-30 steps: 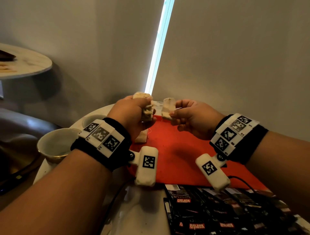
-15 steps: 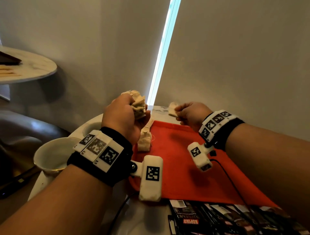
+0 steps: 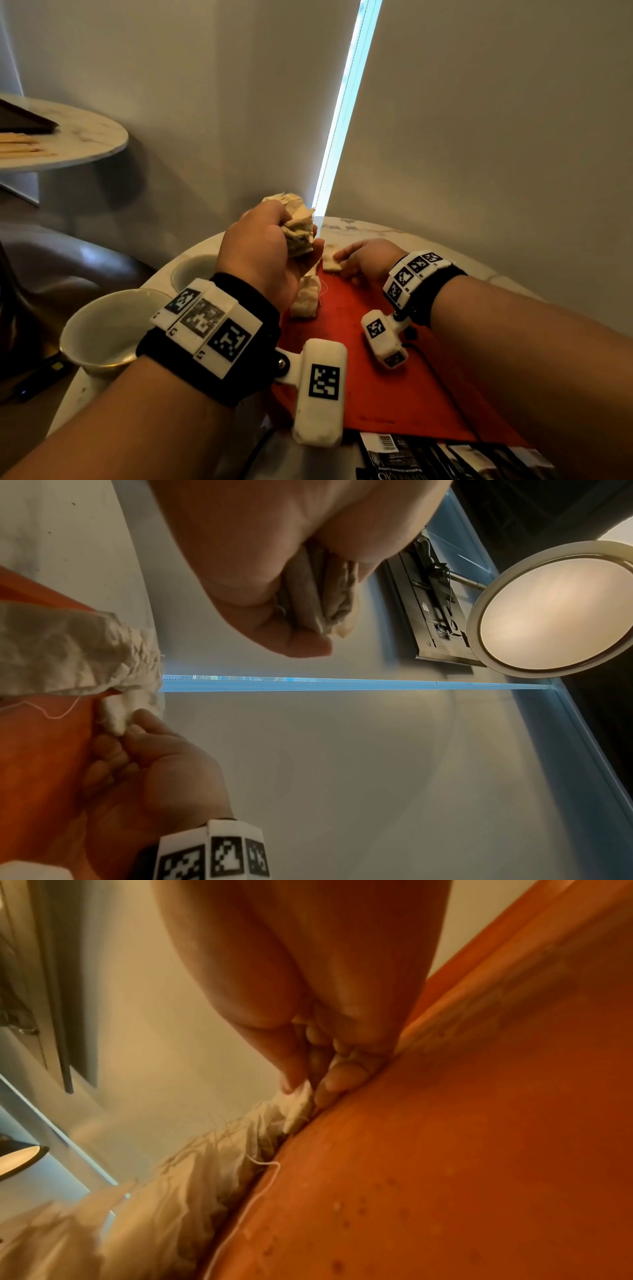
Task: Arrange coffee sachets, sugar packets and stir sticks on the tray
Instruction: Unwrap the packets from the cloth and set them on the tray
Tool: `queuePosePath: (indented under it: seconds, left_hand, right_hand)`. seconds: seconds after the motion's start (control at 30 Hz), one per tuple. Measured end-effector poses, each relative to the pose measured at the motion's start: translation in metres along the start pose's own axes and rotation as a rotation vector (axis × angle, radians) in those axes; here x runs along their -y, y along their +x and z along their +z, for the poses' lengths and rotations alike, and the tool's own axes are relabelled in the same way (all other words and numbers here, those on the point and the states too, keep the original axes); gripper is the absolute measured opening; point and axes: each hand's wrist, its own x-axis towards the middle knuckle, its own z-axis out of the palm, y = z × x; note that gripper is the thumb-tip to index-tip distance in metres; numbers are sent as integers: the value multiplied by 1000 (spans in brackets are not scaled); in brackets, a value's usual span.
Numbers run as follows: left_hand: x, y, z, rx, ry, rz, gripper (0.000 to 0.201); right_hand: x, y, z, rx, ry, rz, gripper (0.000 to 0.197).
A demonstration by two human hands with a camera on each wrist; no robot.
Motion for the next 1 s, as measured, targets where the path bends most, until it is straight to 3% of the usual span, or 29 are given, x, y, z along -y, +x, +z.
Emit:
queuePosePath:
  seconds: [0.47, 0.77, 1.0]
  left_hand:
    - [1, -1, 0, -1, 19, -3, 26]
    - [2, 1, 0, 30, 37, 17, 37]
    - [7, 0, 1, 90, 143, -4, 25]
  right_hand:
    - [-16, 5, -1, 30, 223, -19, 16]
    - [-17, -2, 4, 12, 255, 2, 33]
    - [-17, -9, -1, -3, 375, -7, 9]
